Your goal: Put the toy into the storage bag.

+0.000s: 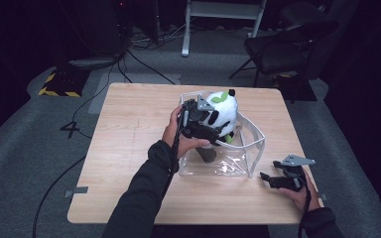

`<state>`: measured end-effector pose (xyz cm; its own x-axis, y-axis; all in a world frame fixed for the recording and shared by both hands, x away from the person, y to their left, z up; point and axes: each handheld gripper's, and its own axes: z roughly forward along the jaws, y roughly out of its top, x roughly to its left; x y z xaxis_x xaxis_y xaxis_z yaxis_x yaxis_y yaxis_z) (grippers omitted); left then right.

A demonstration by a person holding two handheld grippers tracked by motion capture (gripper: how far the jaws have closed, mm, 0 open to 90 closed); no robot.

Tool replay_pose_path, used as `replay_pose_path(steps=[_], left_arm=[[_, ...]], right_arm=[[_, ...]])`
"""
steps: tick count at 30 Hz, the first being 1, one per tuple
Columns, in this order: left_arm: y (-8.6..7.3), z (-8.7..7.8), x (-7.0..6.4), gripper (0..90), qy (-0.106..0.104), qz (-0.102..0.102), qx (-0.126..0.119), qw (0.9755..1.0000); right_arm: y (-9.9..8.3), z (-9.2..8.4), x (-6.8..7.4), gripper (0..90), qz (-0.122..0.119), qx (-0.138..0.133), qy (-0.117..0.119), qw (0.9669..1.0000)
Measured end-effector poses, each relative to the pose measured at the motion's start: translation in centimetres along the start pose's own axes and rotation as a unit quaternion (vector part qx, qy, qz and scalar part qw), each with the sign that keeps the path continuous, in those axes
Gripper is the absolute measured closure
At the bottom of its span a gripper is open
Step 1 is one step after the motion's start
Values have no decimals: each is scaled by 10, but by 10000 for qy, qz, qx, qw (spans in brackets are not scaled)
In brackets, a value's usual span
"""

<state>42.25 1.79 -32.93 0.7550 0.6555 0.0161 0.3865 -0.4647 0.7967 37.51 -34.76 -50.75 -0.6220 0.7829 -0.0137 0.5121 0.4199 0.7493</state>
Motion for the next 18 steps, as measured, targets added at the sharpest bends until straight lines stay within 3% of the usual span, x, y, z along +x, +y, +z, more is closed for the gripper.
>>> replay_pose_path(steps=[9,18], left_arm=[[2,-2,-2,152,-85,75,146,9998],[4,-7,-2,152,-52,113,90,9999]], right_arm=[[0,0,0,214,-3,1,8,10000],[0,0,0,217,-12,-1,12,10000]])
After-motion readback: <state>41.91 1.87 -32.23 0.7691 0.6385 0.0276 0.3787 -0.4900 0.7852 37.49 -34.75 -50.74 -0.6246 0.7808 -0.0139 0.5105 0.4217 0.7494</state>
